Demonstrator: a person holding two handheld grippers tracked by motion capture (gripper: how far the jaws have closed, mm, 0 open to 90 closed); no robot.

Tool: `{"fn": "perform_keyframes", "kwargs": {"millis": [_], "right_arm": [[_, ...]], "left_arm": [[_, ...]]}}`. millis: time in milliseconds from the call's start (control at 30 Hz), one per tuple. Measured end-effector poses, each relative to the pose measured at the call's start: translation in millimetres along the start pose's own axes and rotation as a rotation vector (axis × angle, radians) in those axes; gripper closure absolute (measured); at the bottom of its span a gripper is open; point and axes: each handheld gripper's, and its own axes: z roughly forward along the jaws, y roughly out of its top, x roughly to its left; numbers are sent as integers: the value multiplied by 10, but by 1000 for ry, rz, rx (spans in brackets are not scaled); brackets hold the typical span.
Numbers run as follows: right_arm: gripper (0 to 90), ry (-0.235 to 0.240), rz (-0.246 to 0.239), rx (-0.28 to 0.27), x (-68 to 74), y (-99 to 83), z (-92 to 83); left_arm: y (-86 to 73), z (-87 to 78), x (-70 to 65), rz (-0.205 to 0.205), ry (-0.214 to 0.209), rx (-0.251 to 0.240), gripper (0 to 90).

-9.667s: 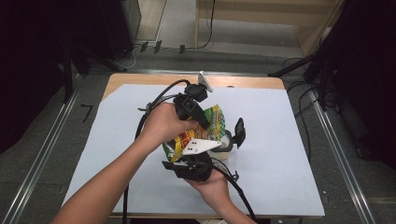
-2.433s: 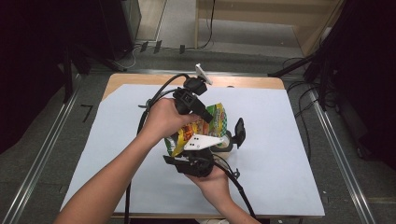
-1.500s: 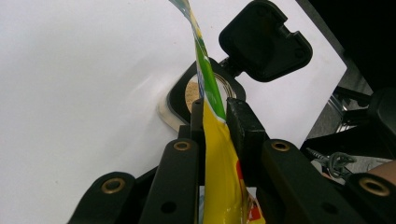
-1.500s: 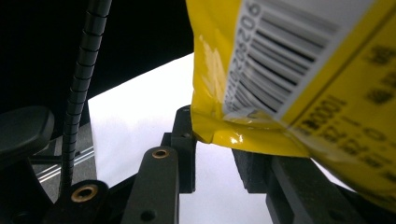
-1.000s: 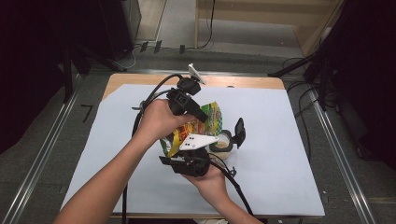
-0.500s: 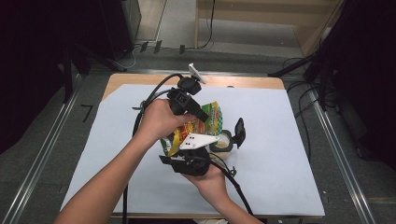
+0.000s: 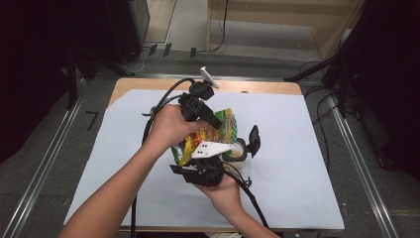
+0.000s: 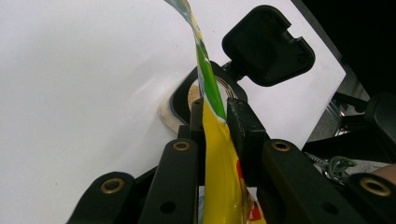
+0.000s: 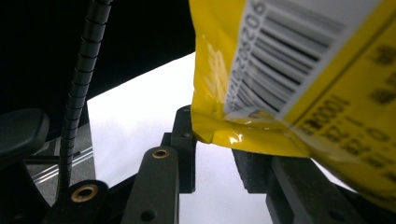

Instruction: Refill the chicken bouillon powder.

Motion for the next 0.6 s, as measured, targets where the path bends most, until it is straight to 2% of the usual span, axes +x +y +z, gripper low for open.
{"fn": "perform_keyframes", "kwargs": {"millis": [600], "right_arm": [[723, -1, -3, -2, 3, 20, -31]], "left_arm": [[36, 12, 45, -21, -19, 6, 811]]}}
